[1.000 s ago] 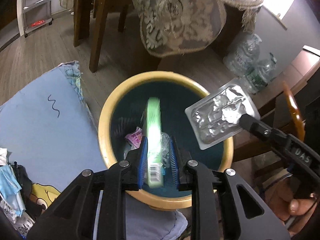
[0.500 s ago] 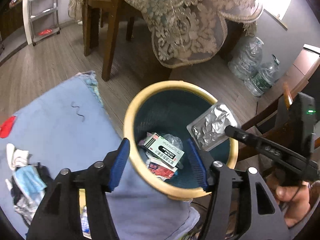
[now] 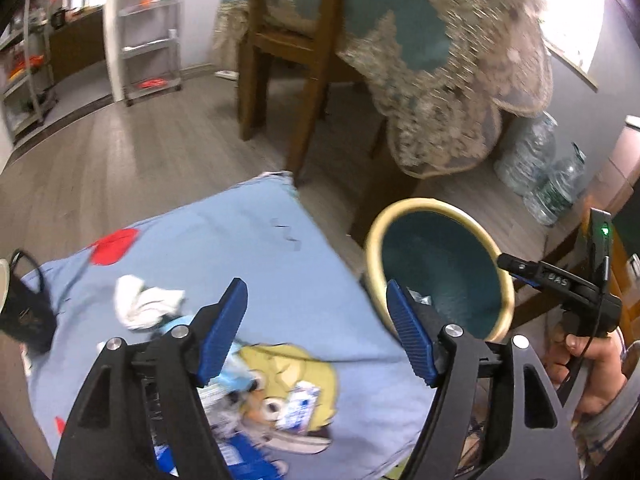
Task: Collect trash
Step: 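Return both tools to the cushion and grasp the white tissue with the left tool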
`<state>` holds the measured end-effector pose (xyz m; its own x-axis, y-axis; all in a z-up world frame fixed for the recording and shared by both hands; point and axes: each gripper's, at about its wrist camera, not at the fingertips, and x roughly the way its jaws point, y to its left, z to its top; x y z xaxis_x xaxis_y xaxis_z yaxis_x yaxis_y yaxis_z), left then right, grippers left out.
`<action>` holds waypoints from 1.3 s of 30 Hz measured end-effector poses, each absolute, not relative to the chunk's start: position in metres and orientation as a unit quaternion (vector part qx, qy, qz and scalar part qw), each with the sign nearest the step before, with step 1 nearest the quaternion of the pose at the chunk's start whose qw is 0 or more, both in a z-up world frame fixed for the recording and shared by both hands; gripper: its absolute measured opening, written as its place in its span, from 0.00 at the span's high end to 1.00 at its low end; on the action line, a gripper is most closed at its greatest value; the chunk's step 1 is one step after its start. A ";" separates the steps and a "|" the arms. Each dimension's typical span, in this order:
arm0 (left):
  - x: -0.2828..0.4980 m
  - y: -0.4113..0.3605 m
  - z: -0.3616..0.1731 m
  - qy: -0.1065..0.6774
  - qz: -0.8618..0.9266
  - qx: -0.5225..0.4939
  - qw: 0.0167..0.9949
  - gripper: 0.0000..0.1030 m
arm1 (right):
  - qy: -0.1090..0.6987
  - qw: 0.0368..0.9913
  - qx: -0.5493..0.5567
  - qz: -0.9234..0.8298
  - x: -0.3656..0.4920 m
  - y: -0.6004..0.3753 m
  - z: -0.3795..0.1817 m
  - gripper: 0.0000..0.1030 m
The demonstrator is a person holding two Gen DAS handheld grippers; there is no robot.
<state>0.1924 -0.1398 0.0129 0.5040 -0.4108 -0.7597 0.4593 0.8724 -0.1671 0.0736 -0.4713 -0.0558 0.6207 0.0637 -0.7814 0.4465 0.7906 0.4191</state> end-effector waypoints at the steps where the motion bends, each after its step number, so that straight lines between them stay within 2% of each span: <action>1: 0.193 -0.130 0.013 0.430 -0.244 0.023 0.869 0.31 | 0.420 0.850 0.300 -0.107 0.076 -0.467 -0.054 0.42; 16: 0.212 -0.012 -0.006 0.451 -0.147 -0.053 0.879 0.31 | 0.437 0.868 0.235 -0.021 0.104 -0.388 -0.043 0.37; 24: 0.242 0.005 -0.027 0.473 -0.123 -0.054 0.871 0.31 | 0.450 0.868 0.208 0.025 0.114 -0.350 -0.041 0.37; 35: 0.304 0.010 -0.099 0.542 -0.112 -0.078 0.829 0.32 | 0.469 0.863 0.174 0.066 0.121 -0.310 -0.046 0.36; 36: 0.307 0.008 -0.104 0.546 -0.112 -0.075 0.827 0.34 | 0.471 0.863 0.172 0.068 0.122 -0.307 -0.047 0.36; 38: 0.311 0.003 -0.114 0.556 -0.115 -0.067 0.820 0.42 | 0.473 0.861 0.170 0.072 0.122 -0.303 -0.047 0.36; 39: 0.311 0.001 -0.118 0.561 -0.117 -0.060 0.817 0.53 | 0.475 0.860 0.169 0.075 0.123 -0.302 -0.047 0.37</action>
<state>0.3114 0.0006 -0.1180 0.3437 -0.2588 -0.9027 0.1247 0.9653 -0.2293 0.1229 -0.3015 -0.0471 0.5381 0.2895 -0.7916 0.0319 0.9315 0.3624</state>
